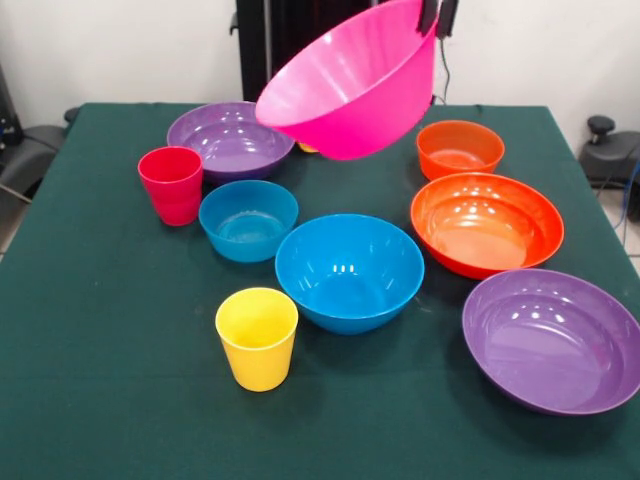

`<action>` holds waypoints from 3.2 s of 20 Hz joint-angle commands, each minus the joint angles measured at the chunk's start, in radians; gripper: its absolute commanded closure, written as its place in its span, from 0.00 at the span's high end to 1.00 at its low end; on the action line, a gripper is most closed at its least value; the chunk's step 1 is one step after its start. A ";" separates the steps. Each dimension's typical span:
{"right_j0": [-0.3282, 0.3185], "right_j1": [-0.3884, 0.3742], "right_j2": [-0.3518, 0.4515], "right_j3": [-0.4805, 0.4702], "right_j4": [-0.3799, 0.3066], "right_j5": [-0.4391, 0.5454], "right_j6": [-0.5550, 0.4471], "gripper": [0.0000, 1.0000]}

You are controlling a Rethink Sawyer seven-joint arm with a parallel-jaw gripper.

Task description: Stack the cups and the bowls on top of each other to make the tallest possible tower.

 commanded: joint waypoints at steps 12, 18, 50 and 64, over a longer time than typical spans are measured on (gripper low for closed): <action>-0.064 0.122 0.143 -0.049 -0.028 -0.137 0.016 1.00; -0.065 0.128 0.144 -0.038 -0.010 -0.139 0.041 1.00; -0.131 0.268 0.191 0.073 -0.050 -0.285 0.047 1.00; -0.136 0.302 0.213 0.079 -0.039 -0.319 0.041 1.00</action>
